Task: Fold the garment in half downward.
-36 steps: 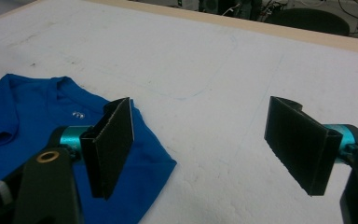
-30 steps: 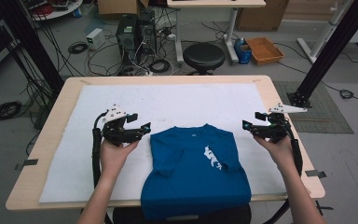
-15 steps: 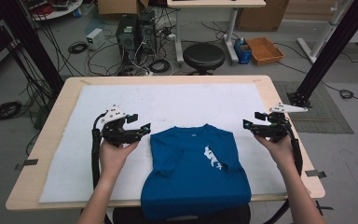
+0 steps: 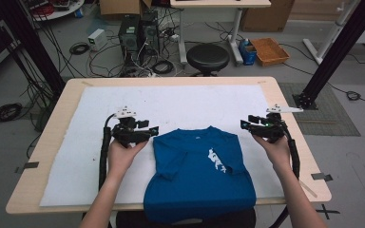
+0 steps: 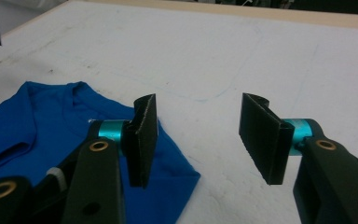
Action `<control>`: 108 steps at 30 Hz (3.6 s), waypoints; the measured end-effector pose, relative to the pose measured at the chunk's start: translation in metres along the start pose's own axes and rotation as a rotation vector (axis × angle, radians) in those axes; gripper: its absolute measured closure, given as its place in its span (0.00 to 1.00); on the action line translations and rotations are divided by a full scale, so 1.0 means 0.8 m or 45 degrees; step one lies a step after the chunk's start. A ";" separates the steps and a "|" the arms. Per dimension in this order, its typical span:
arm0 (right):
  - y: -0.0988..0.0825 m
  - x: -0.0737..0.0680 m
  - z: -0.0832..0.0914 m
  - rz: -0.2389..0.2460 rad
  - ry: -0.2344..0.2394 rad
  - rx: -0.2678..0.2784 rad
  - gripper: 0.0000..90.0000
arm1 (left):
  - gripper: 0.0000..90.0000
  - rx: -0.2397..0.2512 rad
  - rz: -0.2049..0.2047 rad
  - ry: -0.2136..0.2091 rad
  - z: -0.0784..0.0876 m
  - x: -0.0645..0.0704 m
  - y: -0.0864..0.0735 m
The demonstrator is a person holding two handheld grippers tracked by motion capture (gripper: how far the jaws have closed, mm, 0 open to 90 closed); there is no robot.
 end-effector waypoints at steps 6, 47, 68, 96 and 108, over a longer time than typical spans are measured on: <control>-0.010 -0.010 -0.034 0.032 0.026 -0.117 0.58 | 0.56 -0.003 -0.010 0.020 -0.028 0.006 0.000; -0.018 -0.027 -0.102 0.241 0.003 -0.344 0.99 | 0.97 -0.325 -0.201 0.109 -0.087 0.014 -0.016; 0.035 -0.007 -0.091 0.149 0.025 -0.124 0.99 | 0.97 -0.075 -0.255 0.050 -0.072 -0.003 0.050; -0.067 -0.138 0.056 0.487 0.116 -0.025 0.99 | 0.97 -0.021 -0.570 -0.199 0.065 0.116 -0.050; -0.120 -0.162 0.074 0.612 0.128 -0.157 0.96 | 0.95 -0.162 -0.702 -0.258 0.071 0.145 -0.099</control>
Point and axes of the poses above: each handheld gripper's, and its own axes: z roughly backward along the jaws, y roughly out of its top, x roughly to its right, the point moved 5 cm from there along -z, roughly forward along the jaws, and after that the axes turned 4 degrees about y, right-handed, at the moved point
